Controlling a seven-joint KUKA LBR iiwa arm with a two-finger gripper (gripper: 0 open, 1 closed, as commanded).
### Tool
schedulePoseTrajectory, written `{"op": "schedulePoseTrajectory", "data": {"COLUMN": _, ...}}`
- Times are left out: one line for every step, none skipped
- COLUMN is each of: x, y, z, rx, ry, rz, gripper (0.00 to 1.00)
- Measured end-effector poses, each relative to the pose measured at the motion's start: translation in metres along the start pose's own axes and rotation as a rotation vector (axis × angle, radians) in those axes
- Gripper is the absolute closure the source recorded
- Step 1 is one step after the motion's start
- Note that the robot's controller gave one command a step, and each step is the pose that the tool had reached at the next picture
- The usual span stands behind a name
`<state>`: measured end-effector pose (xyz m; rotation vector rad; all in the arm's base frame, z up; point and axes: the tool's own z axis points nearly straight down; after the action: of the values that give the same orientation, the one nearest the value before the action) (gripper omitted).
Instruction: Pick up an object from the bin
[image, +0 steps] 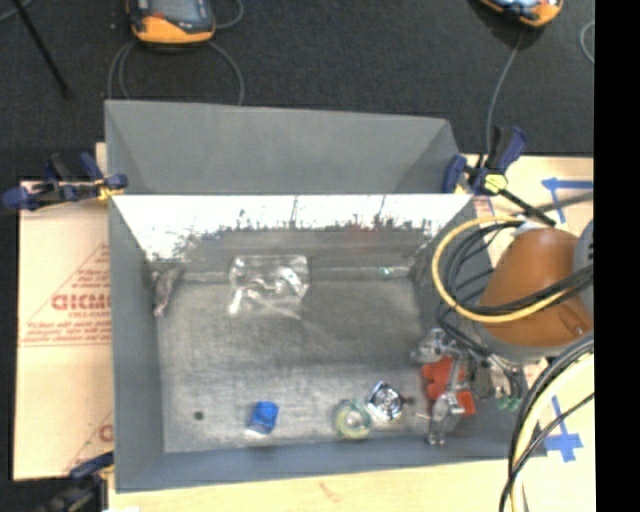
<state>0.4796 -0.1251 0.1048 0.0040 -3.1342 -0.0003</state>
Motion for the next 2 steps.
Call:
{"op": "schedulePoseTrajectory", "data": {"x": 0.0028, "y": 0.0558, "z": 0.0310, "rx": 0.005, "ry": -0.026, "rz": -0.027, "gripper": 0.00}}
{"op": "schedulePoseTrajectory", "data": {"x": -0.0008, "y": 0.0545, "z": 0.0288, "rx": 0.006, "ry": -0.039, "rz": -0.029, "gripper": 1.00}}
